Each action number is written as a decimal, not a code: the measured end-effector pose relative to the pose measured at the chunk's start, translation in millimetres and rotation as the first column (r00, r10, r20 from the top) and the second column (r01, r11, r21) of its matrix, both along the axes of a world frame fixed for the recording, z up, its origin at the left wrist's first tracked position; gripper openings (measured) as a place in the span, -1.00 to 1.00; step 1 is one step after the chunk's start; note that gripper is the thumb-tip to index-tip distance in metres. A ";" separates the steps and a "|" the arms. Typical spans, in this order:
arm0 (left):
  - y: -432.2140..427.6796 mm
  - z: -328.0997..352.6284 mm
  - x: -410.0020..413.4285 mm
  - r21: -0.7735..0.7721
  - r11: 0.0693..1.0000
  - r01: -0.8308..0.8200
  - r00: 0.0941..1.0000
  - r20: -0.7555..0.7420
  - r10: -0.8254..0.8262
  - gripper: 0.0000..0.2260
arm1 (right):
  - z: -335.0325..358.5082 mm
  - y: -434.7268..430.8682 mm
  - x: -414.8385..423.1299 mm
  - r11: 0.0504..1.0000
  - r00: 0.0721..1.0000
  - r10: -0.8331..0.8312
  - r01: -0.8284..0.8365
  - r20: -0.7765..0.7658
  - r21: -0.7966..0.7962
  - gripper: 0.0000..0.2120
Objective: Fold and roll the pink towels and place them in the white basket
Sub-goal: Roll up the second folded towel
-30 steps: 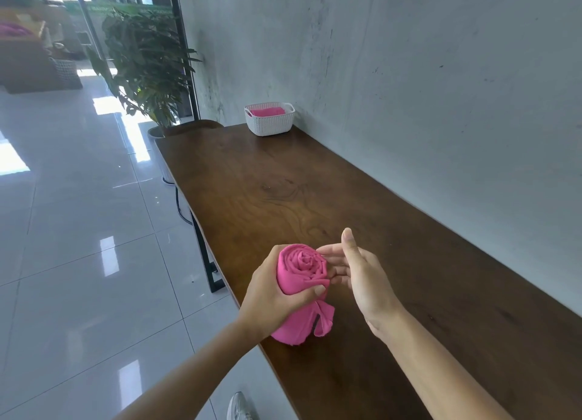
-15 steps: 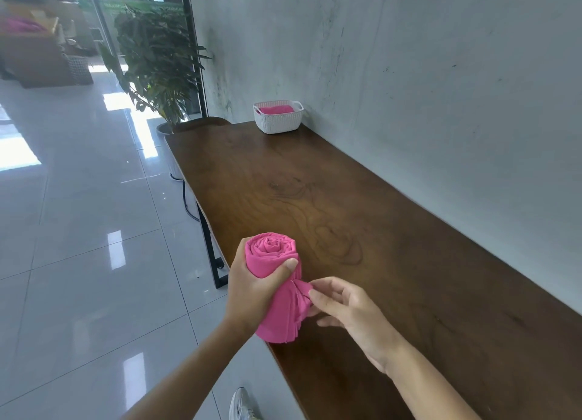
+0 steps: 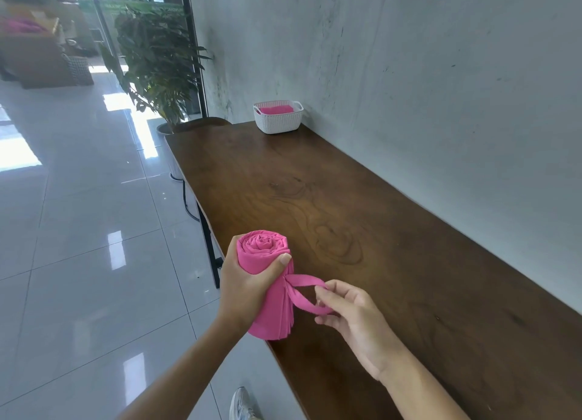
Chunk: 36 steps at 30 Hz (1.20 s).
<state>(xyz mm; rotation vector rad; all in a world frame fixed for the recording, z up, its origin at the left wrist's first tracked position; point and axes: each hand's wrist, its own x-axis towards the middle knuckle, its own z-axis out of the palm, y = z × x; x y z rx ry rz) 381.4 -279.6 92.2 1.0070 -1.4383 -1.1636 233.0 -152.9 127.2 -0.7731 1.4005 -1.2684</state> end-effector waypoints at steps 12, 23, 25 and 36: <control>7.9 -0.8 8.0 0.036 0.998 0.058 0.998 0.001 -0.058 -0.34 | 28.1 4.5 9.8 0.957 0.643 -0.132 0.280 0.754 -0.072 -0.63; 19.7 15.2 10.3 0.025 0.977 0.214 0.977 0.020 -0.214 -0.39 | 20.9 -12.9 28.7 0.888 0.769 -0.341 0.452 0.541 -0.083 -0.63; 20.2 18.3 10.7 0.027 0.969 0.246 0.969 0.016 -0.247 -0.40 | 22.4 -15.8 28.9 0.891 0.789 -0.327 0.440 0.520 -0.108 -0.57; -12.5 28.7 34.7 -0.081 0.887 0.454 0.886 0.149 -0.439 -0.13 | 30.2 -36.5 32.6 0.965 0.982 0.053 -0.097 -0.179 -0.245 0.06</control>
